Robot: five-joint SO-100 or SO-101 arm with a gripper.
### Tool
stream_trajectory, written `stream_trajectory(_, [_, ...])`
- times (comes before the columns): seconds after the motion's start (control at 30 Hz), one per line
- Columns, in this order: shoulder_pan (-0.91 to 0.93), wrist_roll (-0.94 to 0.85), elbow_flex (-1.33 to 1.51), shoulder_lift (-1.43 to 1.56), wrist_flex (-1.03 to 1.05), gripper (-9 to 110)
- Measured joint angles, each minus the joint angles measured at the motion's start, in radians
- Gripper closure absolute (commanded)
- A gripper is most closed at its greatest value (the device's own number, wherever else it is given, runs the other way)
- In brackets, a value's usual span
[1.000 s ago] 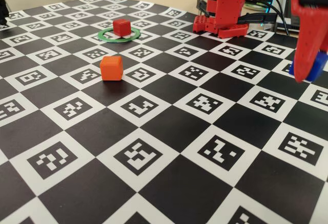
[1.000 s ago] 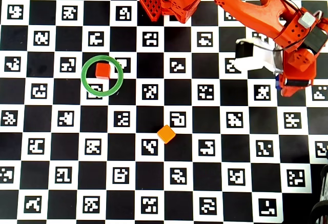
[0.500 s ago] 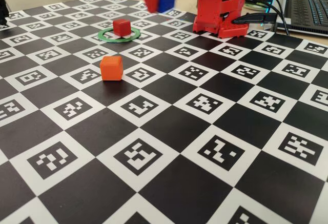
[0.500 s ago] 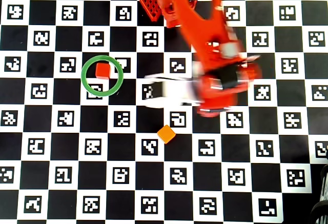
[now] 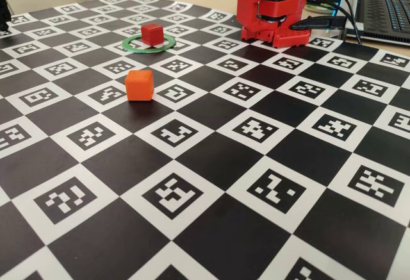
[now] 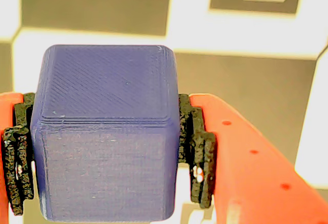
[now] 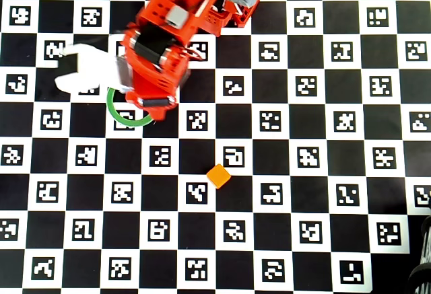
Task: Grab the red cube then put it in the green circle then put the blue cube on top and finally the orange cube on top
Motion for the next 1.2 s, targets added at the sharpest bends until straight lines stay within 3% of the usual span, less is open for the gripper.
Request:
stream_trajectory(0.3, [0.124, -0.072, 0.100, 0.000, -0.081, 96])
stream_trajectory(0.83, [0.149, -0.089, 0.374, 0.000, -0.327, 95])
stream_trajectory(1.2, [0.155, -0.094, 0.410, 0.000, -0.416, 95])
